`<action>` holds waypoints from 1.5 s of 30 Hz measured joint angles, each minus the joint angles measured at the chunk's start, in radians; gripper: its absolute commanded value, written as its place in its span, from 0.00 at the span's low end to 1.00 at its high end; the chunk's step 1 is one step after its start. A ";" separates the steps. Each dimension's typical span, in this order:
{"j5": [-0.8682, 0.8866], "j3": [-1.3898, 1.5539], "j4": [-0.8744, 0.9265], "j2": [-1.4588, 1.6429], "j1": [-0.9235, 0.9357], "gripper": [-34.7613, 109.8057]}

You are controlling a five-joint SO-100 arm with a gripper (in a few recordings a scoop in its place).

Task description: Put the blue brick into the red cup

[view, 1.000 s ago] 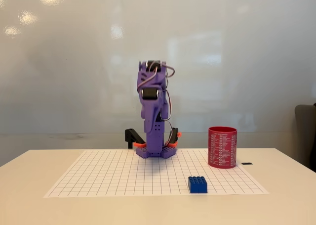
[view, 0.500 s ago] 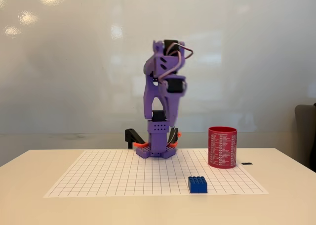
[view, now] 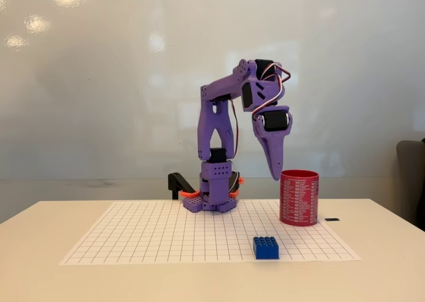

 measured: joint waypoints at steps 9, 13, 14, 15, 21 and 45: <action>0.127 0.075 -0.081 -0.100 -0.054 0.24; 0.132 0.077 -0.081 -0.170 -0.051 0.24; 0.132 0.075 -0.081 -0.184 -0.043 0.24; 0.132 0.077 -0.081 -0.193 -0.035 0.24; 0.143 0.075 -0.095 -0.212 0.049 0.24; 0.044 0.092 -0.008 -0.255 0.009 0.65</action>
